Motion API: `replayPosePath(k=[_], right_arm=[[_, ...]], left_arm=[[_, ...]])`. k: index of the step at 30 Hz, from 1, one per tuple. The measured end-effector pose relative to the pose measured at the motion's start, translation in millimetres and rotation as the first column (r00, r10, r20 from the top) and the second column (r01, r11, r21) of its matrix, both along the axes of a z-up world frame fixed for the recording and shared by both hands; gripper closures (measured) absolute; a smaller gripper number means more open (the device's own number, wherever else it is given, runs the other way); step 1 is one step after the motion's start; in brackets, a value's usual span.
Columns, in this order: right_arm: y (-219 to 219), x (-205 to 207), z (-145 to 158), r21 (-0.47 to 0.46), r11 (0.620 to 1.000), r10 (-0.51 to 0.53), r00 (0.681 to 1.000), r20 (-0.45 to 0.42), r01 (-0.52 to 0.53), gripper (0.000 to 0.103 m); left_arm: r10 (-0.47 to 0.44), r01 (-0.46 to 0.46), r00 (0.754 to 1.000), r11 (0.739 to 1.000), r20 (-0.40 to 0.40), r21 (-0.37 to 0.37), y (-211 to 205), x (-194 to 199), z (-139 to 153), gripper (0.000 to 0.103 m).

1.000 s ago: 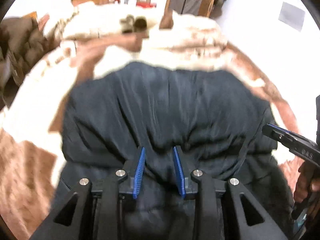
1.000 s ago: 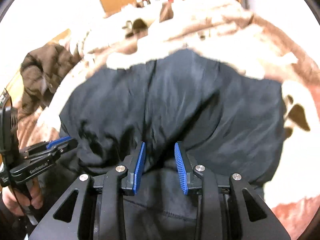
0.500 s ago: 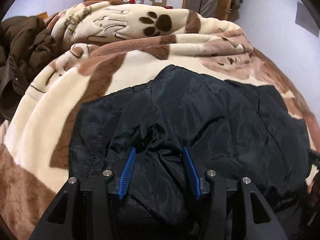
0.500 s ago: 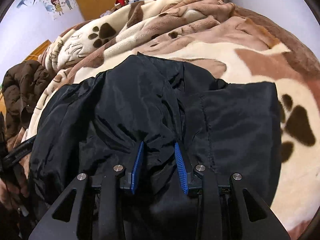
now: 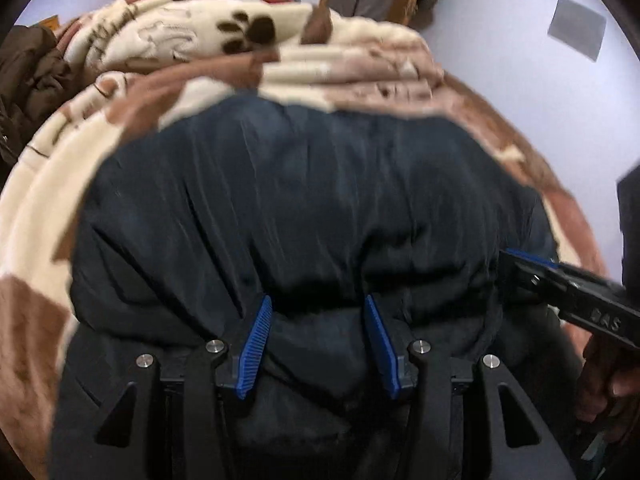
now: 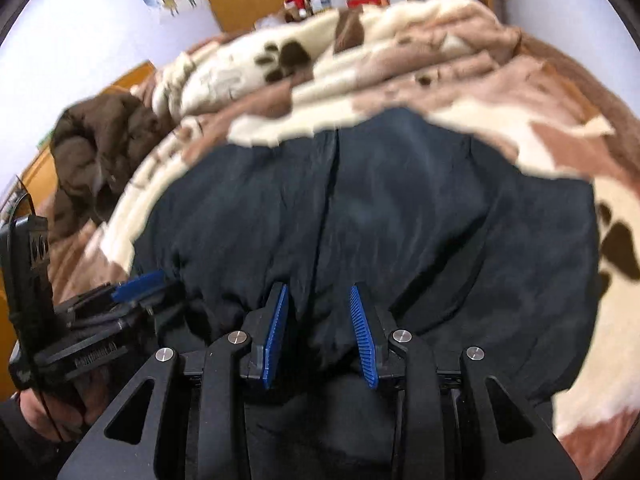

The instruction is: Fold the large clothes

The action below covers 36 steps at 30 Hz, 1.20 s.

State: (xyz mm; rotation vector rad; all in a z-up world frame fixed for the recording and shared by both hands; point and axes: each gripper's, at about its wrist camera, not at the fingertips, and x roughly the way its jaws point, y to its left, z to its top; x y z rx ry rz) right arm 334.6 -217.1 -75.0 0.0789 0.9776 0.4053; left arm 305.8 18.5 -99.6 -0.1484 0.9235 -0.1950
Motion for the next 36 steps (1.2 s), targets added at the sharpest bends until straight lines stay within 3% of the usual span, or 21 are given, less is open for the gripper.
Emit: replayPosePath(k=[4,16,20,23,26,31,36], right_arm=[[-2,8,-31,-0.011,1.000,-0.018,0.998,-0.062,0.017,0.071],[4,13,-48,-0.037,0.999,-0.019,0.999,-0.040,0.018,0.071],[0,3,-21,-0.044,0.999,-0.009,0.999,-0.047,0.007,0.071],[-10,-10,11,-0.016,1.000,-0.002,1.000,0.027,0.002,0.071],[-24,-11,48,0.028,1.000,-0.014,0.991,0.133,0.011,0.069],[-32,41,54,-0.027,0.997,-0.071,0.982,0.176,0.077,0.069],[-53,76,3,-0.076,0.986,-0.142,0.986,0.085,0.148,0.069]], left_arm=[[0.004,-0.003,1.000,0.999,-0.022,0.052,-11,5,-19,0.053],[0.029,-0.025,0.999,0.994,-0.037,0.109,-21,18,-33,0.053],[0.012,-0.009,0.999,0.997,-0.034,0.082,-15,6,-12,0.053],[-0.007,0.008,1.000,0.998,-0.009,0.055,-4,-10,11,0.053],[-0.016,0.013,0.997,0.999,0.069,0.049,9,-19,37,0.052],[0.070,-0.085,0.986,0.992,0.148,0.097,33,30,59,0.051],[0.178,-0.181,0.983,0.980,0.046,0.081,65,89,19,0.049]])
